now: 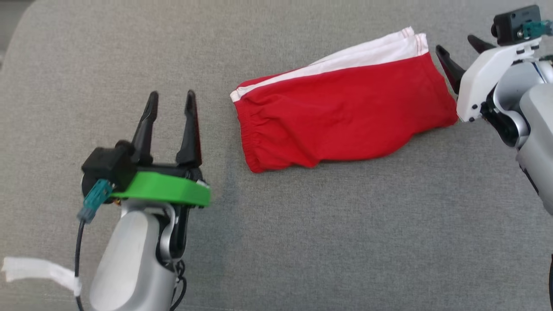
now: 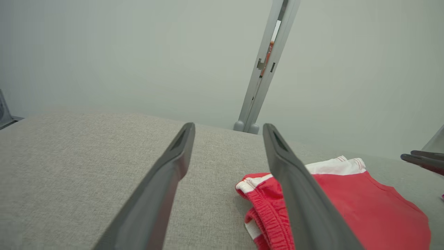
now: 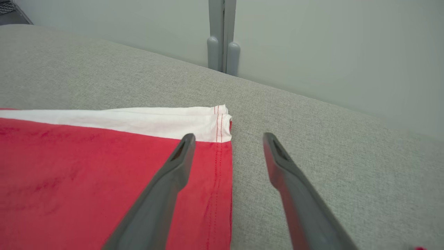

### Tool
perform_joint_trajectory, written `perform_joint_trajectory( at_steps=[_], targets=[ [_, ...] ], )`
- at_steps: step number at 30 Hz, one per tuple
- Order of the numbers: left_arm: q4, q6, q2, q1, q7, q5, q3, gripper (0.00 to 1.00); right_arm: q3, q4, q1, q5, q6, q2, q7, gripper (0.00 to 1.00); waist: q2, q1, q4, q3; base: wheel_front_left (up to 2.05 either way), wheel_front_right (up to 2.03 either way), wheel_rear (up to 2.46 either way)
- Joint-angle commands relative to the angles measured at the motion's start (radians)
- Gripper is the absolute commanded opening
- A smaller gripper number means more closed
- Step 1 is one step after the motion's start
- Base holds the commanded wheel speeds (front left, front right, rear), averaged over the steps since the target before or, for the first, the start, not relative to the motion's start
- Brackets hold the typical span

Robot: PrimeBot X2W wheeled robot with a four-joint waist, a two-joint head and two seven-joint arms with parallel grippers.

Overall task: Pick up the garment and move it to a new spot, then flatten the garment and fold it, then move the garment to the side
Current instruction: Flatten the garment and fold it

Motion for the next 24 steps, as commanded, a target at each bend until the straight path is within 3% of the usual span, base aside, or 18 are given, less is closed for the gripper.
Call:
perform_joint_trajectory(
  at_steps=[1,11,24],
  targets=[
    [-0.022,-0.013,0.003,0.029,-0.003,0.035,0.022,1.0,-0.006,0.009,0.028,0.013,-0.002,-0.003,0.008,1.0,0.0,0.0,0.001,-0.039,0.0,0.0,0.0],
    [-0.144,-0.079,0.003,0.204,-0.003,0.164,0.122,1.0,-0.071,0.106,0.067,0.049,-0.002,0.007,0.041,1.0,0.0,0.0,0.038,-0.016,0.0,0.0,0.0],
    [-0.222,-0.091,0.003,0.292,-0.003,0.141,0.148,1.0,-0.129,0.221,0.004,0.003,-0.002,0.029,0.062,1.0,0.0,0.0,0.113,0.061,0.0,0.0,0.0]
  ],
)
